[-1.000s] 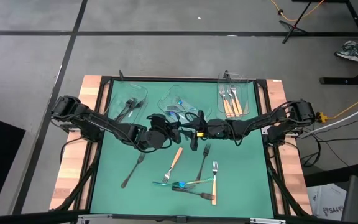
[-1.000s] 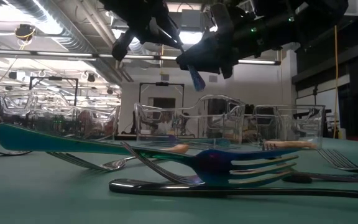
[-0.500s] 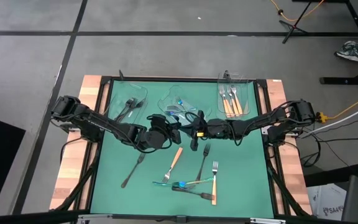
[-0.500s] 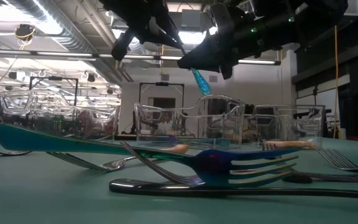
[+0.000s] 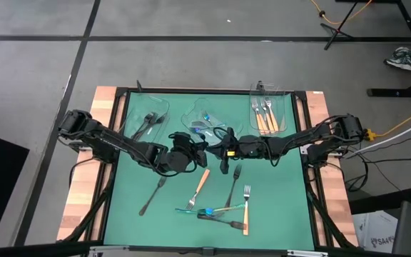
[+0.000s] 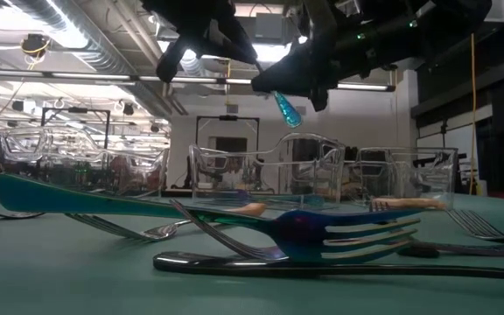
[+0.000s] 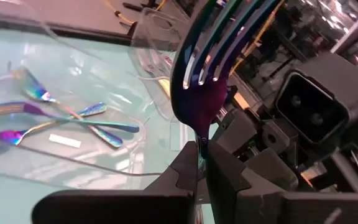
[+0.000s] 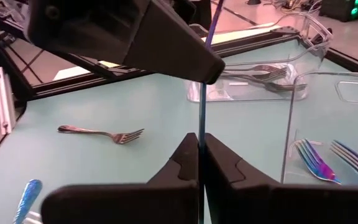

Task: Sort silverware by color (type)
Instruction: Put the blue fork into the center transparent bin

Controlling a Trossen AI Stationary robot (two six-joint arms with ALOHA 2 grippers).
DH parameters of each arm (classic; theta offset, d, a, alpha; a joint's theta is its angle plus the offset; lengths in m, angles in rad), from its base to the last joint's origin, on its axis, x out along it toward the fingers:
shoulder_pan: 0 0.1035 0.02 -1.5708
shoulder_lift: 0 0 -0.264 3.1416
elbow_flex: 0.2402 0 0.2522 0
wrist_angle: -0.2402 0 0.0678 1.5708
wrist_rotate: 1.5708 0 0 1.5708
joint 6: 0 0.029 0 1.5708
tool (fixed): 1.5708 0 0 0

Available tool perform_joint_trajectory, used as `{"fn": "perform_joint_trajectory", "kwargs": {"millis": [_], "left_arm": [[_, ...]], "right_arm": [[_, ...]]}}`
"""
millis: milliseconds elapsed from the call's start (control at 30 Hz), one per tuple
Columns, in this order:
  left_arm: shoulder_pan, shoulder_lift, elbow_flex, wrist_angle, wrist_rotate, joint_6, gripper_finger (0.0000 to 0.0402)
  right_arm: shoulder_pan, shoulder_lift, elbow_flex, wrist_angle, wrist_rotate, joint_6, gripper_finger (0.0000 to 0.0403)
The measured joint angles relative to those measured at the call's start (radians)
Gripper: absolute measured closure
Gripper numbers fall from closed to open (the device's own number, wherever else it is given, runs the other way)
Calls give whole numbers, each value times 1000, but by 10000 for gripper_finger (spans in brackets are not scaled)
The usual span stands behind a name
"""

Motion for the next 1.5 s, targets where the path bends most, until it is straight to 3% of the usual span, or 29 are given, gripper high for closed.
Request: {"fn": "perform_joint_trajectory", "kwargs": {"millis": [600, 967, 1133, 1300, 1500], "left_arm": [[-31, 0, 0, -8, -17, 33, 387], [-34, 2, -4, -37, 29, 37, 309], [-37, 2, -4, -76, 186, 37, 303], [-49, 2, -4, -135, 345, 35, 305], [-90, 2, -4, -177, 370, 34, 305]], "right_arm": [[-25, -60, 0, -61, -51, -1, 402], [-29, -66, 2, -60, -57, 19, 402], [-76, -72, 2, -68, -112, 19, 402], [-180, -79, 35, -151, -232, 20, 402], [-332, -78, 132, -416, -300, -24, 402]]}}
